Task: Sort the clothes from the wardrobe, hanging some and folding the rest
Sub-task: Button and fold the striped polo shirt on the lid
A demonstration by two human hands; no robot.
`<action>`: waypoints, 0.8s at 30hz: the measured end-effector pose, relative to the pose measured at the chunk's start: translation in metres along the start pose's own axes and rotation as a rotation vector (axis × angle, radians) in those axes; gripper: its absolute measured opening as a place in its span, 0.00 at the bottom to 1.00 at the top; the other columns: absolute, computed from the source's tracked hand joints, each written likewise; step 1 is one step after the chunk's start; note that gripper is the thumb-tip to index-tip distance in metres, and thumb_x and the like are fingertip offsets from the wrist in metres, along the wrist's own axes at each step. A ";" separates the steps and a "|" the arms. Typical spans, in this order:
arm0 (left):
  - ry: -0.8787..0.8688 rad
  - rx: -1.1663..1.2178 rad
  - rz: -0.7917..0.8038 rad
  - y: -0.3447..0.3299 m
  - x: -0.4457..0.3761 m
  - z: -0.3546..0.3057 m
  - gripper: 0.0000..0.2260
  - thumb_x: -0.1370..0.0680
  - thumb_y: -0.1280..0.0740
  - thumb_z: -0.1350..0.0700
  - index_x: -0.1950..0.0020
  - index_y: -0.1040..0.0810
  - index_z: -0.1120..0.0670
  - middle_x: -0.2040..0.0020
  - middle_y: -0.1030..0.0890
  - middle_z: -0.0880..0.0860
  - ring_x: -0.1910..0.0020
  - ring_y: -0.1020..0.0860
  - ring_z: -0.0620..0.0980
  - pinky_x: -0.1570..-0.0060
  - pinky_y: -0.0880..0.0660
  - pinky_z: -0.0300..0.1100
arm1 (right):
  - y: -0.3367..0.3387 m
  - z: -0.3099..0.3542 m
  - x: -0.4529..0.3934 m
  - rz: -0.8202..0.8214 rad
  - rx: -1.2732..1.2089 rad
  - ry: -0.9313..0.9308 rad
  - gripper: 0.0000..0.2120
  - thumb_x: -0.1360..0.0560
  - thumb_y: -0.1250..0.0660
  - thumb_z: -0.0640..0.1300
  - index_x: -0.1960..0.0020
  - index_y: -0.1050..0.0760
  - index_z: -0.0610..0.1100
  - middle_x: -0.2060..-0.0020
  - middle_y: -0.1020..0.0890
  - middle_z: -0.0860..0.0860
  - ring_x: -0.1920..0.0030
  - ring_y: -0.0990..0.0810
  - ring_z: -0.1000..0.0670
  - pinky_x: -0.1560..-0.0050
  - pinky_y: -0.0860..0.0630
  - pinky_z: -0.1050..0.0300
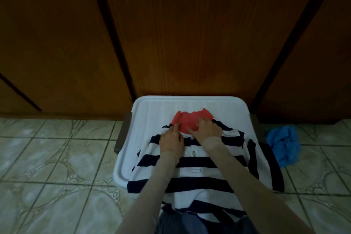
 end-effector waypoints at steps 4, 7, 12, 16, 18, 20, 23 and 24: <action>-0.012 0.106 -0.127 0.002 0.005 0.002 0.21 0.21 0.44 0.61 0.27 0.37 0.53 0.47 0.22 0.56 0.51 0.24 0.55 0.48 0.28 0.46 | -0.001 -0.010 -0.003 -0.017 -0.157 -0.039 0.14 0.24 0.36 0.49 0.43 0.29 0.42 0.47 0.21 0.43 0.47 0.22 0.42 0.46 0.24 0.50; 0.078 0.182 -0.106 0.006 -0.003 0.005 0.22 0.19 0.44 0.57 0.25 0.41 0.48 0.43 0.24 0.55 0.50 0.23 0.55 0.49 0.26 0.47 | -0.003 -0.034 -0.001 -0.010 -0.407 -0.169 0.23 0.26 0.32 0.47 0.36 0.35 0.39 0.46 0.22 0.41 0.46 0.22 0.40 0.47 0.24 0.49; 0.207 0.119 -0.022 -0.002 -0.007 0.000 0.27 0.22 0.43 0.38 0.25 0.48 0.40 0.38 0.27 0.54 0.44 0.24 0.57 0.44 0.29 0.50 | -0.003 -0.051 0.007 -0.039 -0.609 -0.145 0.21 0.25 0.35 0.43 0.36 0.39 0.50 0.51 0.20 0.44 0.56 0.19 0.39 0.52 0.21 0.44; 0.315 0.019 -0.004 -0.003 -0.007 -0.009 0.38 0.28 0.36 0.35 0.28 0.45 0.54 0.36 0.32 0.56 0.39 0.28 0.58 0.43 0.32 0.51 | -0.007 -0.059 0.005 -0.014 -0.498 -0.141 0.06 0.24 0.37 0.45 0.50 0.33 0.52 0.53 0.19 0.45 0.56 0.19 0.41 0.52 0.22 0.46; 0.356 0.013 -0.007 0.000 -0.012 -0.009 0.37 0.29 0.32 0.40 0.29 0.44 0.58 0.36 0.33 0.56 0.38 0.29 0.57 0.44 0.31 0.51 | -0.001 -0.066 0.005 -0.048 -0.448 -0.185 0.03 0.23 0.38 0.46 0.53 0.32 0.48 0.55 0.18 0.44 0.57 0.19 0.42 0.54 0.21 0.48; 0.361 0.021 -0.013 0.005 -0.017 -0.011 0.31 0.28 0.31 0.49 0.32 0.42 0.59 0.36 0.32 0.56 0.38 0.30 0.56 0.46 0.29 0.50 | 0.005 -0.073 0.005 -0.080 -0.341 -0.202 0.06 0.22 0.39 0.47 0.51 0.29 0.44 0.56 0.18 0.42 0.56 0.19 0.43 0.54 0.22 0.51; 0.350 0.040 -0.052 0.012 -0.013 -0.014 0.27 0.27 0.34 0.59 0.32 0.42 0.60 0.37 0.31 0.57 0.39 0.29 0.56 0.50 0.27 0.48 | 0.013 -0.073 0.007 -0.107 -0.255 -0.185 0.10 0.24 0.36 0.47 0.47 0.29 0.42 0.55 0.19 0.44 0.54 0.20 0.44 0.57 0.26 0.55; 0.366 0.084 -0.078 0.015 -0.011 -0.012 0.26 0.27 0.35 0.60 0.32 0.42 0.60 0.37 0.31 0.57 0.39 0.29 0.56 0.51 0.27 0.48 | 0.015 -0.070 0.007 -0.111 -0.235 -0.161 0.12 0.24 0.36 0.47 0.45 0.31 0.42 0.54 0.19 0.44 0.54 0.20 0.44 0.57 0.27 0.55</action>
Point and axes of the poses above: each hand's wrist, its own x-axis away from the middle knuckle, its own y-axis out of the back of the hand, z = x × y, the point moved 10 cm from there along -x, towards the middle knuckle
